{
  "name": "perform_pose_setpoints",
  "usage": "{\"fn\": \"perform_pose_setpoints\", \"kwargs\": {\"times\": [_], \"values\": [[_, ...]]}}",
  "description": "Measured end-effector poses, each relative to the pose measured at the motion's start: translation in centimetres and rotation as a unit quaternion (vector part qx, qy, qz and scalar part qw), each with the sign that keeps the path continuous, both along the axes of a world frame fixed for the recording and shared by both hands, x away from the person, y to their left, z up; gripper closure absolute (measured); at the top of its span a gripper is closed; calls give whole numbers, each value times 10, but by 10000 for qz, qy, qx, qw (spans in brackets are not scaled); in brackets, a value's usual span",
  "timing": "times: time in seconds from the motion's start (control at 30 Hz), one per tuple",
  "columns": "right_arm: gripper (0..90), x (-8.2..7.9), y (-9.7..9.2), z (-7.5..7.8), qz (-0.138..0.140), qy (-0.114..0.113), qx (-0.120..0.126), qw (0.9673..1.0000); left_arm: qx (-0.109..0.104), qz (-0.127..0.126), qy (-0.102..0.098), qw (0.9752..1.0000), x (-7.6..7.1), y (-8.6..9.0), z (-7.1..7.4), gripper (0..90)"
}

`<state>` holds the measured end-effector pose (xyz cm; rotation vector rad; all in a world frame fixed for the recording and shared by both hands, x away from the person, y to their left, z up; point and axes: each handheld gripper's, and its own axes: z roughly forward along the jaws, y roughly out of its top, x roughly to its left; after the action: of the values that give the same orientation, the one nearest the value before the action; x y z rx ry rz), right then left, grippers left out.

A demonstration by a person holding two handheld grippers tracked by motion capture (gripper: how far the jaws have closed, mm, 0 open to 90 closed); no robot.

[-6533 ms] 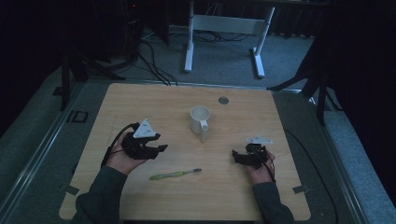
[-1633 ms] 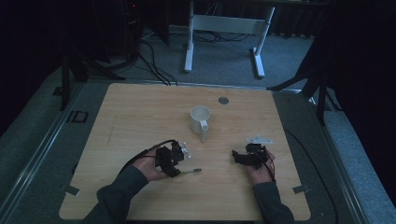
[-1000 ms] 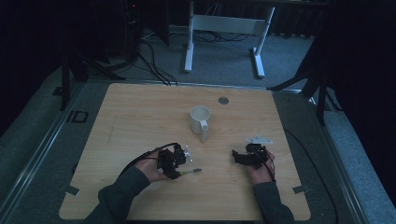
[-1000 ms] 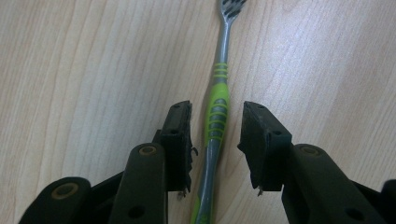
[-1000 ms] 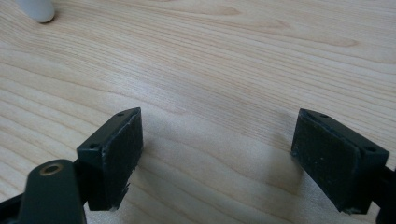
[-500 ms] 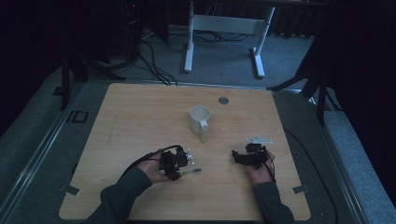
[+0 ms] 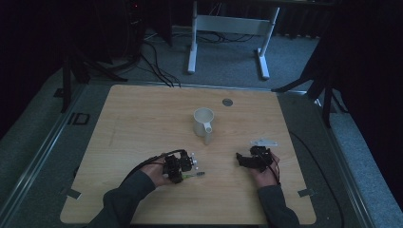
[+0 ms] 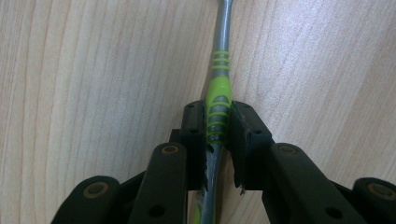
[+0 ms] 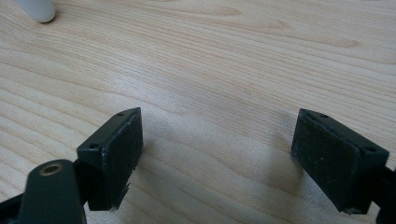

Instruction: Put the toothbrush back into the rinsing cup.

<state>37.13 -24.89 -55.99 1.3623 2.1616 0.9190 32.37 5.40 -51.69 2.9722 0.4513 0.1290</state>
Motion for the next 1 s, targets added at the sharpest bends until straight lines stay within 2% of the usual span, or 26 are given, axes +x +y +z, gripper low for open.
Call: {"fn": "perform_pose_setpoints", "kwargs": {"times": [0.27,0.33,0.57,0.77,0.83,1.0], "values": [[163,0,0,0,-1,0,1,10000,16,-16,7,10000,0,0,0,786],[163,0,0,0,1,0,0,10000,-23,11,-42,10000,1,0,2,788],[163,0,0,0,-1,0,1,10000,-416,234,-221,9986,4,8,16,790],[163,0,0,0,1,0,-1,10000,-551,371,-263,9974,6,13,21,790],[163,0,0,0,1,0,-1,10000,-641,481,-351,9962,8,17,23,789],[163,0,0,0,1,0,2,10000,-820,608,-418,9939,11,22,28,790]]}}
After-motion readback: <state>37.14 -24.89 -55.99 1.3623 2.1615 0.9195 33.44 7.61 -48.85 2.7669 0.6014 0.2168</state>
